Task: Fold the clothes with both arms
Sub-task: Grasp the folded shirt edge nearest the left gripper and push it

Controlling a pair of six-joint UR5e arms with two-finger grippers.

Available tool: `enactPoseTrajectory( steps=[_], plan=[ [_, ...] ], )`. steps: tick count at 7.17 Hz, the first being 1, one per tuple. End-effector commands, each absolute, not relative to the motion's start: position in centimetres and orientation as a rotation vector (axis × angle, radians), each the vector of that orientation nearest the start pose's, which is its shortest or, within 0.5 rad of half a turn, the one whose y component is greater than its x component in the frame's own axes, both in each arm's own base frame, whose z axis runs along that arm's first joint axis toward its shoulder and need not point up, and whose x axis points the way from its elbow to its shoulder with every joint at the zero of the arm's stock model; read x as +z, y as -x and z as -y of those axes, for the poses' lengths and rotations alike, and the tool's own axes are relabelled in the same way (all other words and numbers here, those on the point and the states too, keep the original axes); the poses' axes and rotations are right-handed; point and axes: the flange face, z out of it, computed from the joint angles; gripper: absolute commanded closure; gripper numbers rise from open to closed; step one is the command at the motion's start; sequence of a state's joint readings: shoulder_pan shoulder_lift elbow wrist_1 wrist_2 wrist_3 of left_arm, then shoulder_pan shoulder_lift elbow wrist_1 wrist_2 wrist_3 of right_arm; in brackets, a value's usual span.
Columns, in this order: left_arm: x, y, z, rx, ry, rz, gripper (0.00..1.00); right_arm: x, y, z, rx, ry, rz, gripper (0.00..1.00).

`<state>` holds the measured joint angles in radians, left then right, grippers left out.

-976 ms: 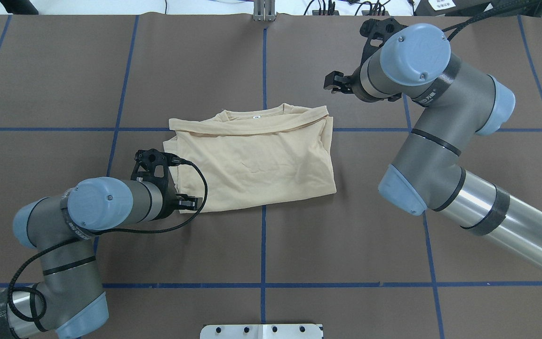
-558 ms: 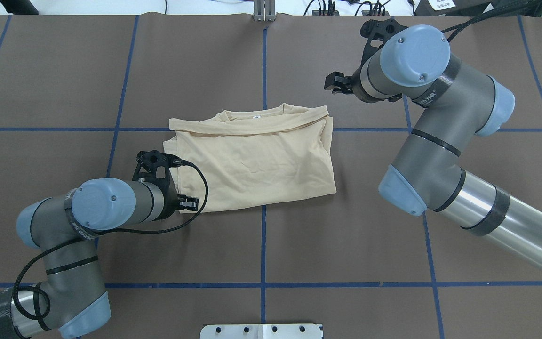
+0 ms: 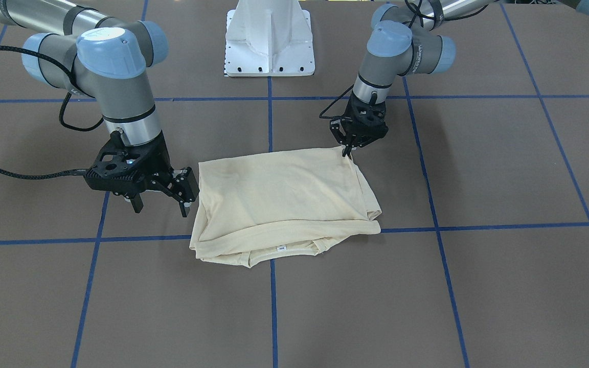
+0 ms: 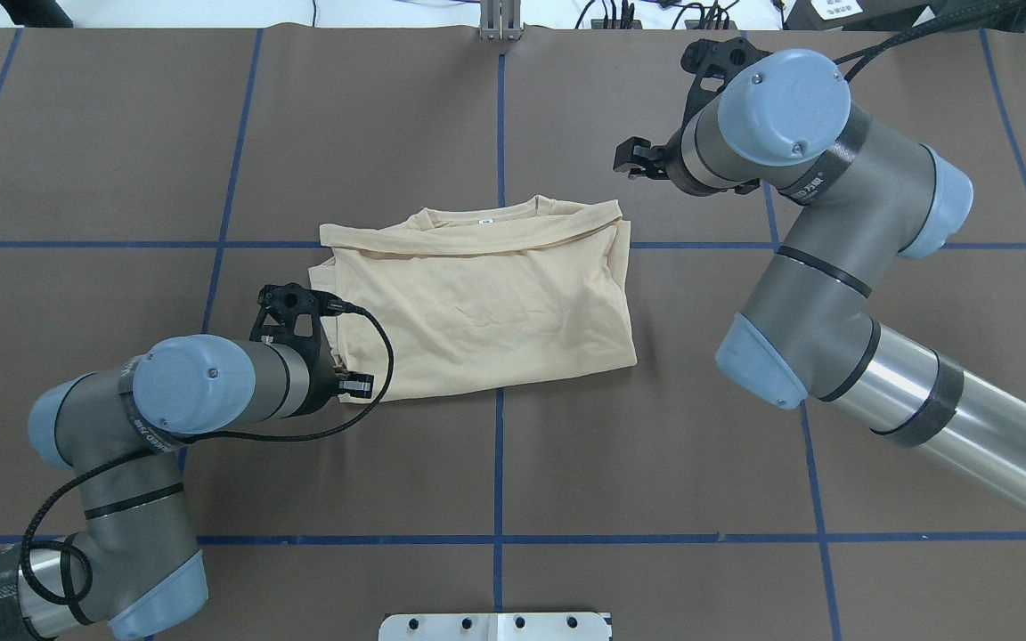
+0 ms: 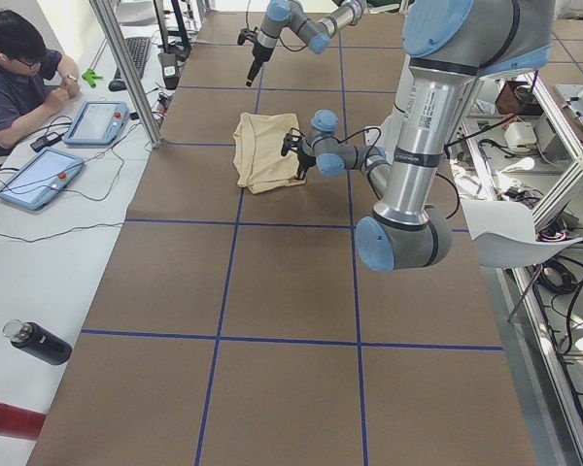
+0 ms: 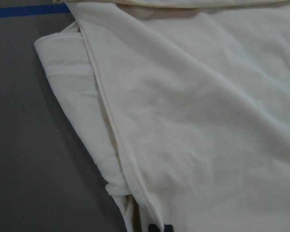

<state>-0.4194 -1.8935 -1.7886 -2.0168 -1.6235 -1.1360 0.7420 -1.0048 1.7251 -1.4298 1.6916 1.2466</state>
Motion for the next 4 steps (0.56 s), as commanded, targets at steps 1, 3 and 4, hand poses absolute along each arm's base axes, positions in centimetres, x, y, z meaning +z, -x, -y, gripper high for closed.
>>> enactPoseTrajectory(
  steps=[1, 3, 4],
  plan=[
    [35.0, -47.4, 40.4, 0.090, -0.448, -0.844, 1.00, 25.1, 40.8, 53.6, 0.338, -0.341, 0.803, 0.00],
    [38.8, -43.2, 51.1, 0.090, -0.530, -0.684, 1.00, 25.3, 41.0, 53.6, 0.337, -0.338, 0.801, 0.00],
    [37.7, -40.9, 59.1, 0.091, -0.588, -0.608, 1.00, 25.4, 41.2, 53.6, 0.337, -0.335, 0.799, 0.00]
  ],
)
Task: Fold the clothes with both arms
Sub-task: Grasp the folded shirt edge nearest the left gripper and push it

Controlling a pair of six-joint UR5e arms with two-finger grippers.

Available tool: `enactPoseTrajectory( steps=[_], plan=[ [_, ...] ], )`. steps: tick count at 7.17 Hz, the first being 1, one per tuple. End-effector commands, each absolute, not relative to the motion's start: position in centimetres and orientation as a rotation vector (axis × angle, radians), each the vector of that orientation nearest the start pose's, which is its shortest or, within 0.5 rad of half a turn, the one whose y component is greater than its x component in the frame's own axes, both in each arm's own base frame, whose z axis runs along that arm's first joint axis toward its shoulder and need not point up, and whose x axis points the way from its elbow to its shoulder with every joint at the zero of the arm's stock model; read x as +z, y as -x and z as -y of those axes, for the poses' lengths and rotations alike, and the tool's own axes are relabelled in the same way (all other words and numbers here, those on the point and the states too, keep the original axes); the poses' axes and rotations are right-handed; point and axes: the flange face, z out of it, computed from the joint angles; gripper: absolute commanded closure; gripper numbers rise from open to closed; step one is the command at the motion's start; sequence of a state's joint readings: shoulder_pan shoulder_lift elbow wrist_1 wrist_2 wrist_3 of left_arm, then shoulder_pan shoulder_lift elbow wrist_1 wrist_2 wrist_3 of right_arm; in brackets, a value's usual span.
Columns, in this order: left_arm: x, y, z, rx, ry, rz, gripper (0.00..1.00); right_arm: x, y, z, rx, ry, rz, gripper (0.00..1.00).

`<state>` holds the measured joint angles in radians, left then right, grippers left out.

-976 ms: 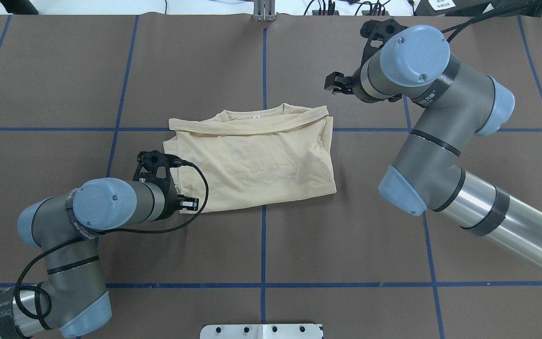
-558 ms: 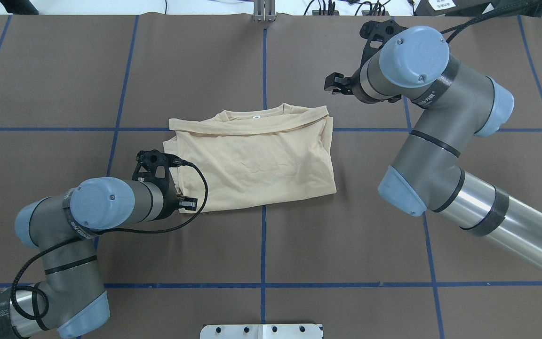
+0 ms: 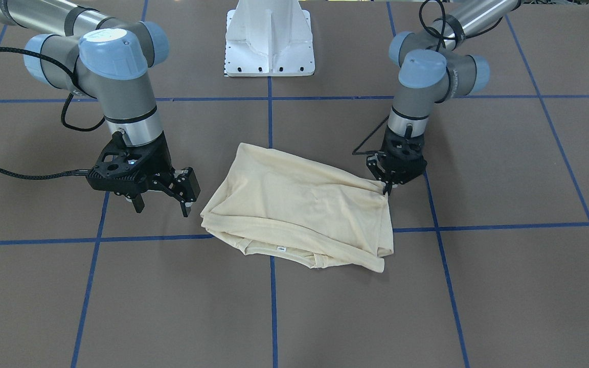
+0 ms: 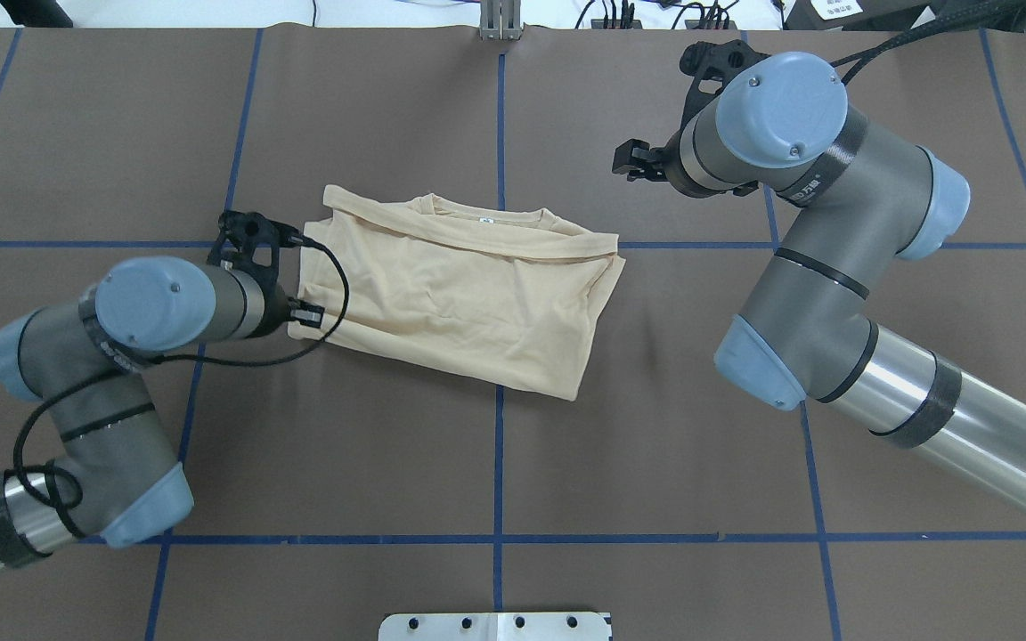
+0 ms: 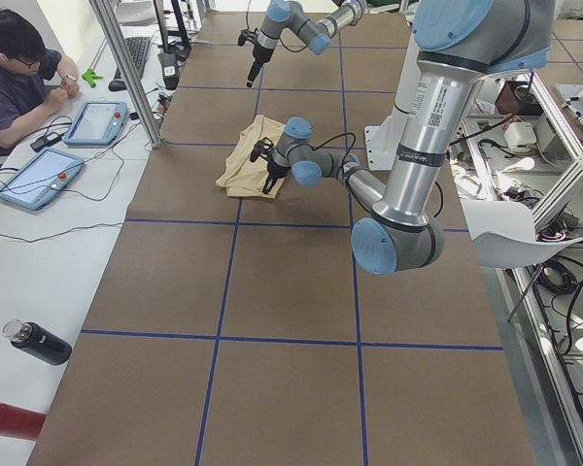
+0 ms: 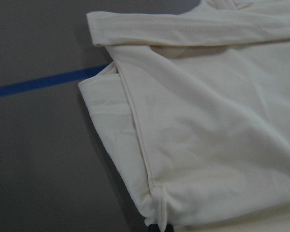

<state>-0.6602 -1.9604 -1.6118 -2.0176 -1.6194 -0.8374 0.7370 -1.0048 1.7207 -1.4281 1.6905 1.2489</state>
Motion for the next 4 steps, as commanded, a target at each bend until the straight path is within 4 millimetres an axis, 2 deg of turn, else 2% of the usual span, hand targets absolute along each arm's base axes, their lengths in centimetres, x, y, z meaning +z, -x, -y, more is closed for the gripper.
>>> enactPoseTrajectory(
  steps=[1, 2, 3, 4],
  plan=[
    [35.8, -40.6, 66.8, 0.070, -0.595, -0.548, 1.00, 25.3, 41.3, 53.4, 0.337, -0.334, 0.801, 0.00],
    [32.7, -41.9, 72.7, 0.069, -0.633, -0.543, 1.00, 25.2, 41.5, 53.3, 0.336, -0.333, 0.805, 0.00],
    [33.0, -42.7, 74.2, 0.086, -0.673, -0.560, 1.00, 25.2, 41.6, 53.3, 0.335, -0.332, 0.805, 0.00],
    [33.0, -41.4, 74.9, 0.135, -0.702, -0.540, 0.74, 25.2, 41.6, 53.3, 0.335, -0.332, 0.805, 0.00]
  ],
)
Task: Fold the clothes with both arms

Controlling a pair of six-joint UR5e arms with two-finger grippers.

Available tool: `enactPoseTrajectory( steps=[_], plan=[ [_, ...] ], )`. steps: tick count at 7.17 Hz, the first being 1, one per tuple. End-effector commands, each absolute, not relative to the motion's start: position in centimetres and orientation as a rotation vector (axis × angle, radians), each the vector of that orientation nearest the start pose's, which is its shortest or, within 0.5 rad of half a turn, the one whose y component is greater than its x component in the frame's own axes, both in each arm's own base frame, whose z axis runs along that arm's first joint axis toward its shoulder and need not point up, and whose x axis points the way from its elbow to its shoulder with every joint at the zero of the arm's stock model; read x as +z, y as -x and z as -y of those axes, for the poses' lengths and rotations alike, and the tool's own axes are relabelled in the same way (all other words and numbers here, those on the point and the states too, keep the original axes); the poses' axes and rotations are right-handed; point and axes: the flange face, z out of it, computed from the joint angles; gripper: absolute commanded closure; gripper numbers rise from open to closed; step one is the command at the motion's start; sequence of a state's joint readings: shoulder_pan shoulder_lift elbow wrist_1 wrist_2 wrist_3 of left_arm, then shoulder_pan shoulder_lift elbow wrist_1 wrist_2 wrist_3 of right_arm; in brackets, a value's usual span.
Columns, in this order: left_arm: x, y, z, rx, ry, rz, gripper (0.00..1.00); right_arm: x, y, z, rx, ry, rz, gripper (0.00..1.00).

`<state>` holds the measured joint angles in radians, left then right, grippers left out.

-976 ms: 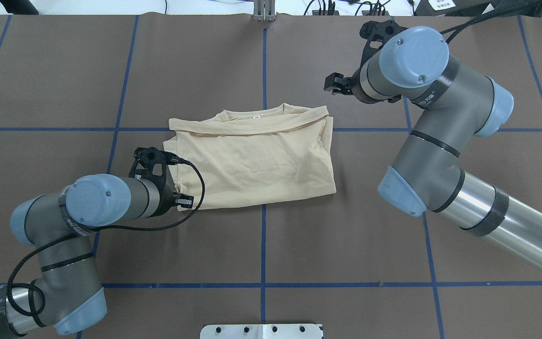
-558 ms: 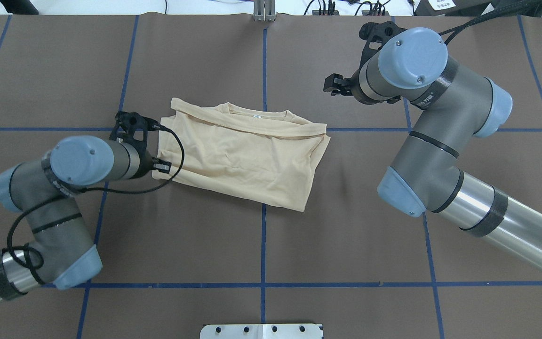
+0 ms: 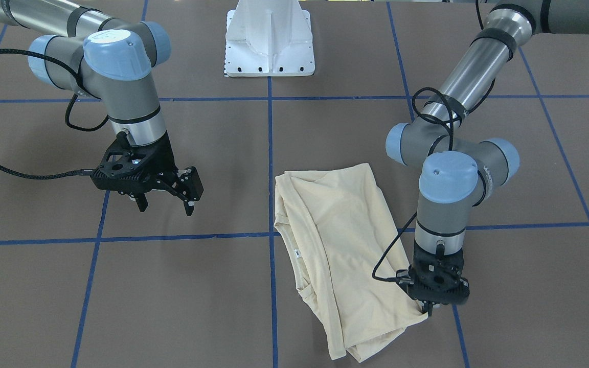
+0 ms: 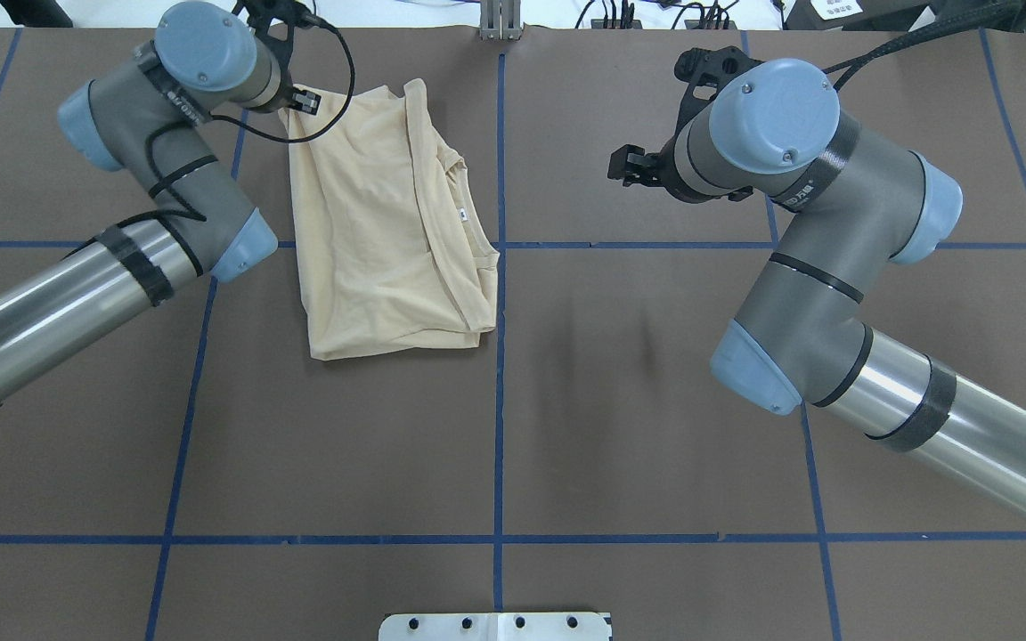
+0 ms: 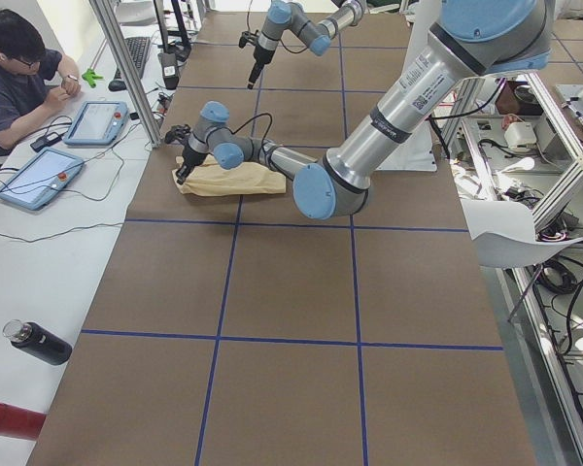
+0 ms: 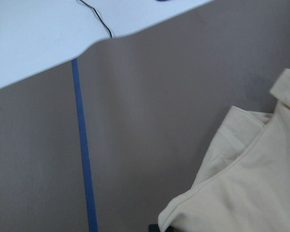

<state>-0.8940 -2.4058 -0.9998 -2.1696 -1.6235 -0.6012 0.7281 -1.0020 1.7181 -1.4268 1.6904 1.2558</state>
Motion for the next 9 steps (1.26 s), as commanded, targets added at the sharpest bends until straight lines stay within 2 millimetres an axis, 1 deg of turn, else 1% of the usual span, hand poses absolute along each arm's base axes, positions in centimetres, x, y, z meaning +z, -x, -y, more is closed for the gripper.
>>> enactPoseTrajectory(
  steps=[1, 2, 3, 4, 5, 6, 7, 8, 9],
  plan=[
    [32.1, -40.5, 74.8, 0.175, -0.751, -0.546, 0.01, 24.7, 41.9, 53.2, 0.337, -0.331, 0.811, 0.00],
    [33.2, -39.5, 73.0, 0.206, -0.768, -0.596, 0.00, 23.4, 42.3, 53.3, 0.370, -0.318, 0.827, 0.00],
    [34.0, -38.5, 70.8, 0.238, -0.753, -0.661, 0.00, 21.2, 44.5, 54.3, 0.435, -0.286, 0.850, 0.00],
    [34.6, -37.4, 69.4, 0.233, -0.760, -0.672, 0.00, 18.6, 49.1, 55.0, 0.499, -0.248, 0.854, 0.01],
    [35.0, -37.0, 68.9, 0.229, -0.761, -0.675, 0.00, 16.1, 53.8, 54.6, 0.553, -0.239, 0.848, 0.06],
    [35.1, -36.8, 68.6, 0.227, -0.763, -0.678, 0.00, 14.1, 57.4, 54.2, 0.595, -0.227, 0.846, 0.12],
    [35.2, -36.7, 68.5, 0.224, -0.762, -0.679, 0.00, 13.2, 60.2, 53.9, 0.615, -0.222, 0.828, 0.30],
    [35.2, -36.7, 68.5, 0.220, -0.760, -0.680, 0.00, 13.6, 62.3, 53.5, 0.608, -0.247, 0.821, 0.49],
    [35.2, -36.7, 68.5, 0.219, -0.761, -0.679, 0.00, 14.8, 63.6, 53.3, 0.595, -0.245, 0.820, 0.59]
  ],
)
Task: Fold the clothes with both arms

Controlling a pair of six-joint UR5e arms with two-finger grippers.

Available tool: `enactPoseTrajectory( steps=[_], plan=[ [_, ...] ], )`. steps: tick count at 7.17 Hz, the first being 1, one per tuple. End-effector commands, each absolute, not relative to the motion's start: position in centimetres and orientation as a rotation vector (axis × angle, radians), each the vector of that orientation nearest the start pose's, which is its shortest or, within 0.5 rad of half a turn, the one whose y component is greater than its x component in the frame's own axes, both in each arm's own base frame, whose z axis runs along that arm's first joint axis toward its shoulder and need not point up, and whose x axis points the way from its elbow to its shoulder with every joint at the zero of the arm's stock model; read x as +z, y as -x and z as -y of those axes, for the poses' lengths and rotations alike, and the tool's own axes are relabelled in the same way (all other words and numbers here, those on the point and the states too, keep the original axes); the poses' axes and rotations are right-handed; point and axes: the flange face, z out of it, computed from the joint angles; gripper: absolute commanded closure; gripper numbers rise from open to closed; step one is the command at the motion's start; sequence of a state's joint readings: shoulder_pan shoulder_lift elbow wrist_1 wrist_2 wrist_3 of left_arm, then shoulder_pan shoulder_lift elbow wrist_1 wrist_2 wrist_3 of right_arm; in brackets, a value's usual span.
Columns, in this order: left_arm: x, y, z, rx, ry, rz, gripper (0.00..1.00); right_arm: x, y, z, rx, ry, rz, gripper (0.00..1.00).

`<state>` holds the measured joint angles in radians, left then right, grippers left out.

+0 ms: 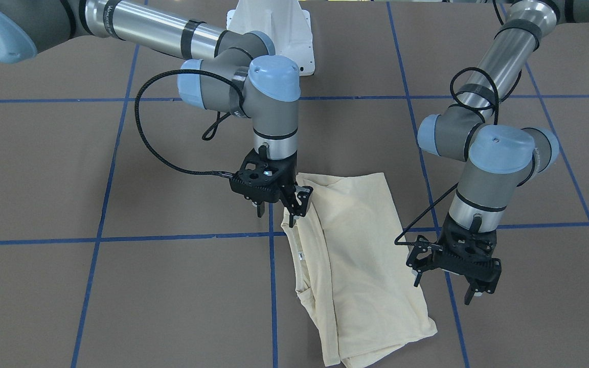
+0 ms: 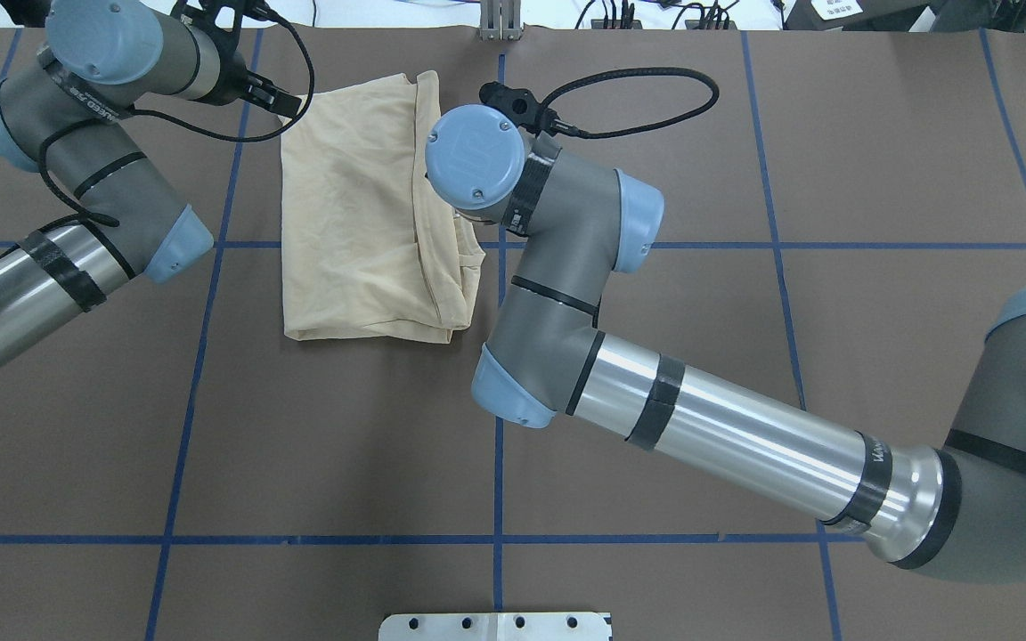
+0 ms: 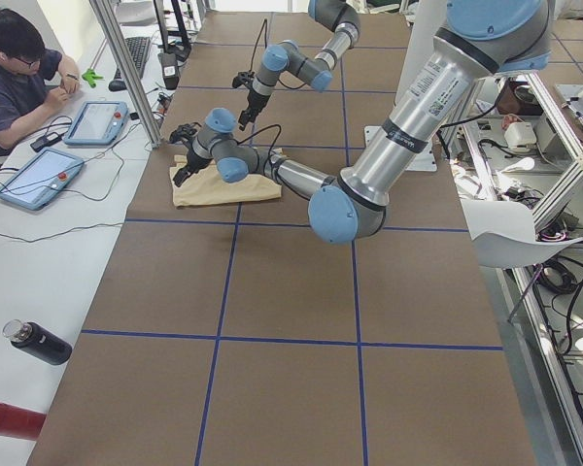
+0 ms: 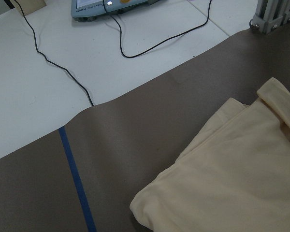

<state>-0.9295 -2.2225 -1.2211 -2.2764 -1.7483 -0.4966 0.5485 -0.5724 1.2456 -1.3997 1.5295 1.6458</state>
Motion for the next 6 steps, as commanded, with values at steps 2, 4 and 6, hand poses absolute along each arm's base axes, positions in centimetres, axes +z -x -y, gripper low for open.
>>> enactPoseTrajectory(
  steps=[2, 4, 6],
  plan=[
    [35.3, -36.6, 68.4, 0.220, -0.759, -0.680, 0.00, 15.6, 64.8, 52.9, 0.582, -0.241, 0.811, 0.61],
    [35.8, -36.6, 68.3, 0.219, -0.755, -0.677, 0.00, 17.0, 66.5, 52.1, 0.569, -0.243, 0.801, 0.62],
    [35.8, -36.6, 68.3, 0.219, -0.754, -0.675, 0.00, 18.0, 67.2, 51.9, 0.567, -0.245, 0.778, 0.62]
  ],
)
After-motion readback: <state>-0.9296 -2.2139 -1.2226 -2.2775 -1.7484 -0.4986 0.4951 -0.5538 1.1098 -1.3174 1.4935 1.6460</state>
